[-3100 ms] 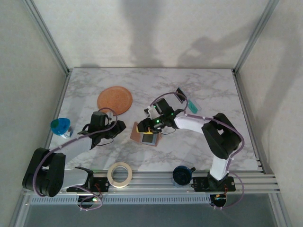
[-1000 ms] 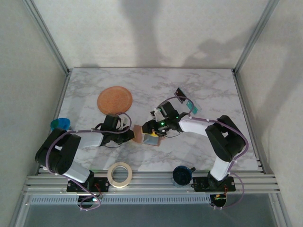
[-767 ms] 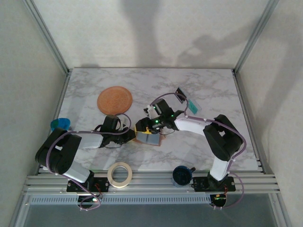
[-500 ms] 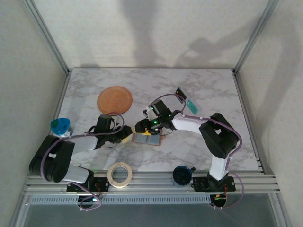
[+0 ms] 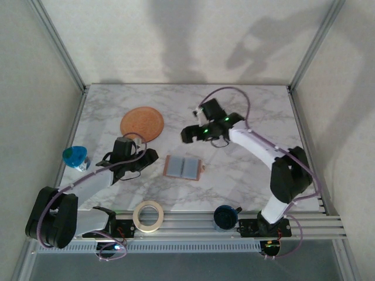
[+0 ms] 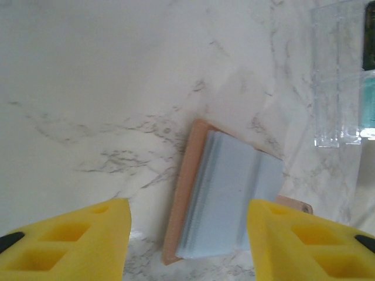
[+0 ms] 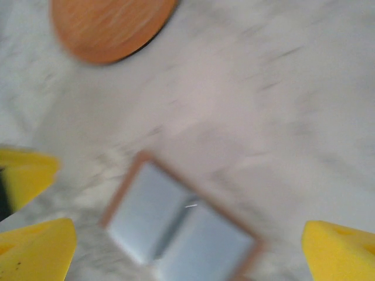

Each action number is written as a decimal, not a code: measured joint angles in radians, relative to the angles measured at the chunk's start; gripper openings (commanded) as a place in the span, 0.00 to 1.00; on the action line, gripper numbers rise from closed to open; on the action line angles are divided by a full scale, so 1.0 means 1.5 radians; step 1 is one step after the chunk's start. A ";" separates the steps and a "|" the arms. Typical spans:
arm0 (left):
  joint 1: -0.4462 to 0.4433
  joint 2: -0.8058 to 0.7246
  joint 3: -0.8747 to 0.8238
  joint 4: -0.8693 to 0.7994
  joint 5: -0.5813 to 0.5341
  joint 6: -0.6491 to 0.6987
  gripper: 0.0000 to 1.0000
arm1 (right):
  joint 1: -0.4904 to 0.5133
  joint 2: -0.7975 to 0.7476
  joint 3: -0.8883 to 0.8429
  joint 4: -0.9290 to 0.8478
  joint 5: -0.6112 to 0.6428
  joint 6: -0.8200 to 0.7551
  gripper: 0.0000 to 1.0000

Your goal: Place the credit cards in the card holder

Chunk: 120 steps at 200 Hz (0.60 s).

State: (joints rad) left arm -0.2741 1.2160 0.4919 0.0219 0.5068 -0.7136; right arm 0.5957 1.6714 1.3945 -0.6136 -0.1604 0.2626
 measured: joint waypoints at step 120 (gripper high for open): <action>-0.080 0.096 0.103 -0.043 -0.019 0.055 0.55 | -0.202 0.054 0.071 -0.212 0.255 -0.253 0.75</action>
State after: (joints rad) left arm -0.3943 1.3605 0.6460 -0.0425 0.4789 -0.6308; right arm 0.2924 1.7527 1.5009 -0.9318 0.2214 -0.1162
